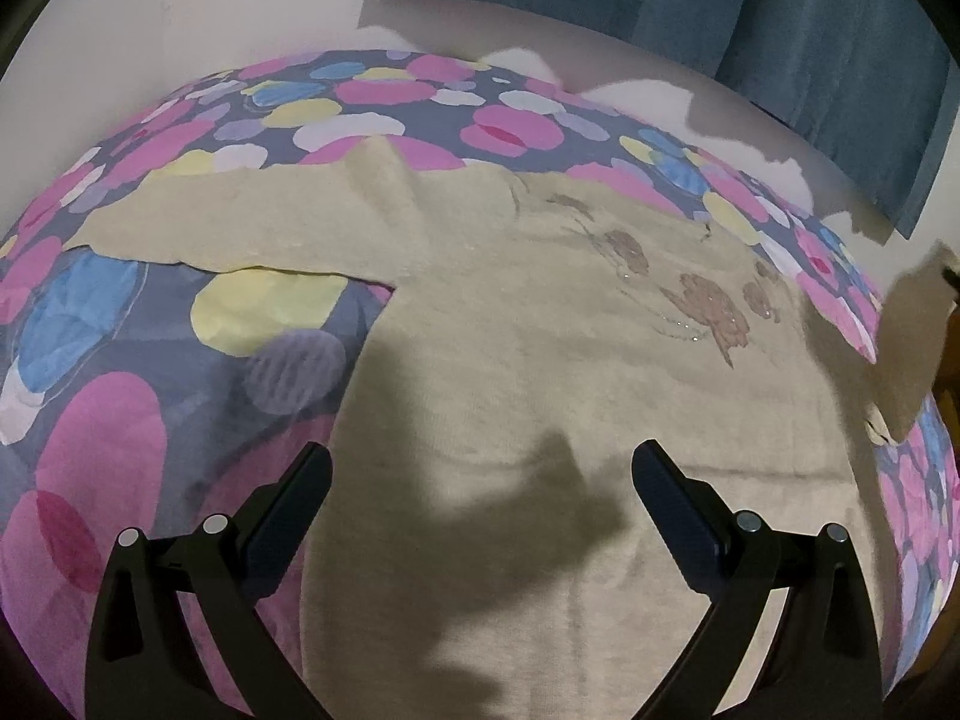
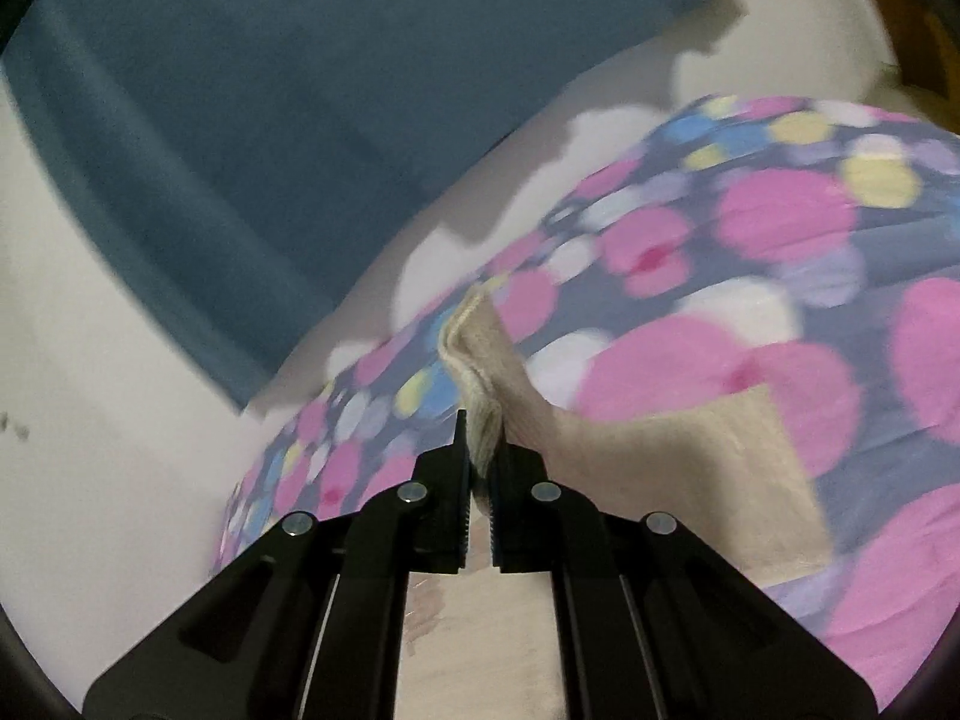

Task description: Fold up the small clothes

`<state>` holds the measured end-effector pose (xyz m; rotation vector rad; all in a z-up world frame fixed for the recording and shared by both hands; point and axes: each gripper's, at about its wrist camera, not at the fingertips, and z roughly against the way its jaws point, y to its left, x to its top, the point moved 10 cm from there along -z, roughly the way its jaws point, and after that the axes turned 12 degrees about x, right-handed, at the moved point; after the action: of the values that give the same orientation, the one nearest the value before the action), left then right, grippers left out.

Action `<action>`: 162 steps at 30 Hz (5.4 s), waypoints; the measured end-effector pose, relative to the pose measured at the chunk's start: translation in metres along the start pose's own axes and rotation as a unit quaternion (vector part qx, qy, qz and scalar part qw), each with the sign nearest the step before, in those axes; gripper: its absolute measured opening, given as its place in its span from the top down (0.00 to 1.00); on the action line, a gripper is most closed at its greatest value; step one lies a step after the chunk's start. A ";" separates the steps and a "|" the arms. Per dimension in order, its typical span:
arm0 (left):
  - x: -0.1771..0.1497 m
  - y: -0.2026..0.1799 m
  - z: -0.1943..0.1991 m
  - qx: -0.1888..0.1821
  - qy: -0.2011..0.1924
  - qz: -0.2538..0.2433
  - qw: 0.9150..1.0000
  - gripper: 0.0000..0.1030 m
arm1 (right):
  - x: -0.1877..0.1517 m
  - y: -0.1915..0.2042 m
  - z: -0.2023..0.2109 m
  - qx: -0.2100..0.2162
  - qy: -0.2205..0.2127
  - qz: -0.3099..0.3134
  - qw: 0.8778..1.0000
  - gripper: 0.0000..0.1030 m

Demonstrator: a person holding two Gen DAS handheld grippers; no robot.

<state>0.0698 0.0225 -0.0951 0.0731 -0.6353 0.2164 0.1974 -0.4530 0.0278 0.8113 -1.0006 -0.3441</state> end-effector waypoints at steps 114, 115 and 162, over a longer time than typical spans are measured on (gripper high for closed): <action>-0.007 0.024 -0.020 -0.004 0.018 0.014 1.000 0.04 | -0.139 -0.103 0.003 0.052 0.162 -0.074 0.983 0.54; -0.007 0.028 -0.019 -0.003 0.018 0.017 1.000 0.04 | -0.141 -0.100 0.008 0.053 0.160 -0.073 0.983 0.53; 0.141 0.359 -0.135 -0.058 -0.035 0.349 0.935 0.04 | -0.199 -0.056 0.045 0.083 0.177 0.020 0.980 0.05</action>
<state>0.1790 0.4154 -0.1188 -0.2682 -0.7253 0.8668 0.0618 -0.3910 -0.1217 0.9638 -0.7153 -0.0746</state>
